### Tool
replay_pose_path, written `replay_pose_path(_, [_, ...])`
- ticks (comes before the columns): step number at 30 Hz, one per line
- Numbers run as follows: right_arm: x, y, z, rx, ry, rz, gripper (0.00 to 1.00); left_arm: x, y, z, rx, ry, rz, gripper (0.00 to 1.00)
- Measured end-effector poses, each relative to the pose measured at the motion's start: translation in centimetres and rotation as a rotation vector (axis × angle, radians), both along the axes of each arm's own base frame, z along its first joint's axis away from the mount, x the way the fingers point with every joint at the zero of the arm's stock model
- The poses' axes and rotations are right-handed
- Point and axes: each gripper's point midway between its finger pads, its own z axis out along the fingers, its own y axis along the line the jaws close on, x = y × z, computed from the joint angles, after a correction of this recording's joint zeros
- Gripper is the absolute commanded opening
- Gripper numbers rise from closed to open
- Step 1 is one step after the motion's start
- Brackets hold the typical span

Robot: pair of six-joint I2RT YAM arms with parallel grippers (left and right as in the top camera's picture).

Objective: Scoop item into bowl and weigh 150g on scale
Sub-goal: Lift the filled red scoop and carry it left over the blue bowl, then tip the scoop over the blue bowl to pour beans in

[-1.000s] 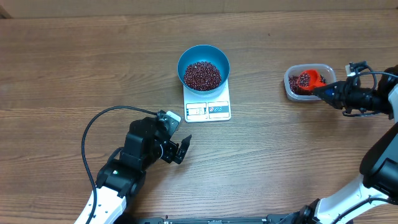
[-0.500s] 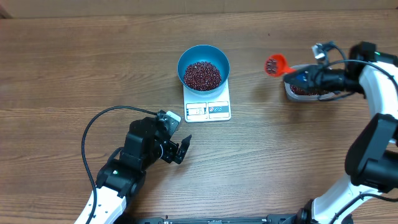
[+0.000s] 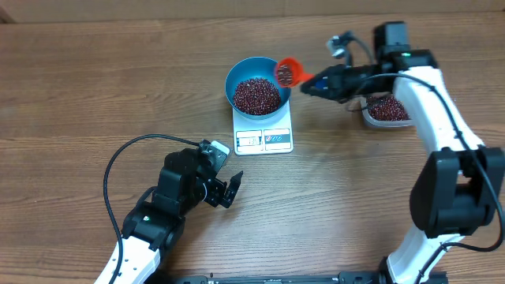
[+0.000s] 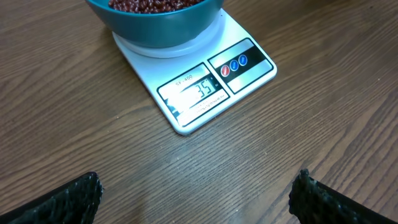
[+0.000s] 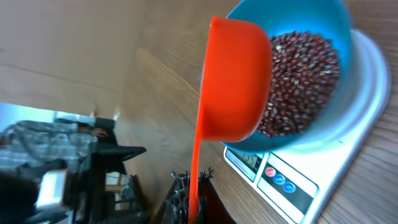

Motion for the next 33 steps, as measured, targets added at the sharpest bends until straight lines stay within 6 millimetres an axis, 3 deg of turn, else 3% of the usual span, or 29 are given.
replay_pose_path(5, [-0.3, 2.9, -1.3, -0.102, 0.001, 0.004, 0.04, 0.0, 0.0, 0.0, 0.0, 0.0, 0.0, 0.99])
replay_pose_path(12, [-0.5, 4.9, -3.2, -0.271, -0.033, -0.007, 0.04, 0.0, 0.0, 0.0, 0.0, 0.0, 0.0, 1.0])
replay_pose_path(17, [0.3, 6.1, -2.4, -0.391, -0.121, -0.029, 0.04, 0.0, 0.0, 0.0, 0.0, 0.0, 0.0, 1.0])
replay_pose_path(22, [1.2, 6.9, -1.6, -0.533, -0.226, -0.069, 0.04, 0.0, 0.0, 0.0, 0.0, 0.0, 0.0, 1.0])
replay_pose_path(33, [1.1, 6.5, -2.5, -0.847, -0.374, -0.123, 0.04, 0.0, 0.0, 0.0, 0.0, 0.0, 0.0, 1.0])
